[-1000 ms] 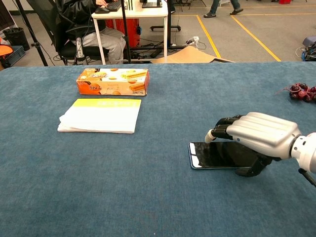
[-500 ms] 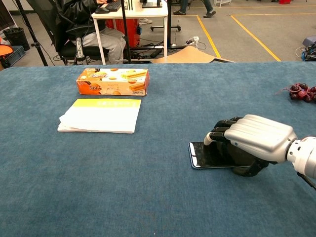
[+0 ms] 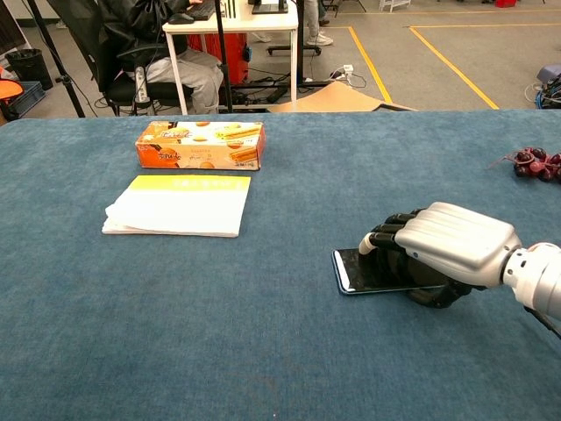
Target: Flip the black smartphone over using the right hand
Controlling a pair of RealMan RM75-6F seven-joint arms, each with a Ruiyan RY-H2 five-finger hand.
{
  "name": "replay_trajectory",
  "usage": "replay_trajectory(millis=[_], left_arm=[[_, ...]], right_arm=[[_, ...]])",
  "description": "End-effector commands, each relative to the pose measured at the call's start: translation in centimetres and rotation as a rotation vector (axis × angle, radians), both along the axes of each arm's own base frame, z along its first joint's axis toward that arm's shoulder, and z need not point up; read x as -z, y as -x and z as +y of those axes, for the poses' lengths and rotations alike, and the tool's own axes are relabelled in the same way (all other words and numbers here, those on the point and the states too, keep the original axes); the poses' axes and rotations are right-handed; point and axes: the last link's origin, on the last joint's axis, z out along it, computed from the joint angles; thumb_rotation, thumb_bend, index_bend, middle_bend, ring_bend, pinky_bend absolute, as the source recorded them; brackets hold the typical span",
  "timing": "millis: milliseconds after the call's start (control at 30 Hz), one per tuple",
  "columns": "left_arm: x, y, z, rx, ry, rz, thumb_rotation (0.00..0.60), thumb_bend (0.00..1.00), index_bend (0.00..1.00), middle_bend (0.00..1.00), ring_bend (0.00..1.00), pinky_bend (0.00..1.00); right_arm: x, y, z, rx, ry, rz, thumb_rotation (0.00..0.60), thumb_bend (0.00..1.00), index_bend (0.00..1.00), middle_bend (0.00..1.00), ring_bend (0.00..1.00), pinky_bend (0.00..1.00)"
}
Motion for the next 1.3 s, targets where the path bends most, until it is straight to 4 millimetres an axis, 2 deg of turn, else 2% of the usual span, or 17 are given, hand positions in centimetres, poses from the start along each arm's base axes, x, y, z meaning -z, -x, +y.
replay_trajectory(millis=[33, 100, 233, 467, 667, 833, 967, 1300], left_arm=[[0.0, 0.0, 0.0, -0.001, 0.000, 0.000, 0.600, 0.00, 0.00, 0.00, 0.00, 0.00], [0.0, 0.1, 0.1, -0.003, 0.002, 0.000, 0.600, 0.00, 0.00, 0.00, 0.00, 0.00], [0.1, 0.1, 0.1, -0.004, 0.003, 0.000, 0.600, 0.00, 0.00, 0.00, 0.00, 0.00], [0.0, 0.0, 0.1, -0.003, 0.003, 0.001, 0.600, 0.00, 0.00, 0.00, 0.00, 0.00], [0.1, -0.1, 0.0, -0.002, 0.005, -0.001, 0.600, 0.00, 0.00, 0.00, 0.00, 0.00], [0.0, -0.1, 0.0, 0.001, 0.007, -0.002, 0.600, 0.00, 0.00, 0.00, 0.00, 0.00], [0.0, -0.2, 0.0, 0.003, 0.008, -0.003, 0.600, 0.00, 0.00, 0.00, 0.00, 0.00], [0.1, 0.0, 0.2, -0.006, 0.013, 0.000, 0.600, 0.00, 0.00, 0.00, 0.00, 0.00]], right_arm=[[-0.1, 0.0, 0.0, -0.008, -0.002, -0.008, 0.600, 0.45, 0.29, 0.32, 0.24, 0.37], [-0.2, -0.1, 0.0, -0.017, -0.007, -0.018, 0.600, 0.52, 0.30, 0.33, 0.26, 0.39], [-0.5, -0.3, 0.4, -0.030, -0.028, -0.054, 0.600, 0.59, 0.31, 0.34, 0.27, 0.39], [-1.4, -1.4, 1.8, -0.009, -0.104, -0.145, 0.600, 0.63, 0.32, 0.35, 0.27, 0.39], [-2.6, -3.1, 2.8, 0.135, -0.229, -0.274, 0.600, 0.63, 0.32, 0.35, 0.27, 0.39], [-3.4, -3.9, 1.3, 0.280, -0.268, -0.340, 0.600, 0.63, 0.32, 0.35, 0.27, 0.39], [-3.3, -3.6, -1.1, 0.375, -0.236, -0.359, 0.600, 0.63, 0.32, 0.35, 0.27, 0.39], [-2.4, -3.1, -4.6, 0.430, -0.117, -0.312, 0.600, 0.63, 0.32, 0.35, 0.27, 0.39]])
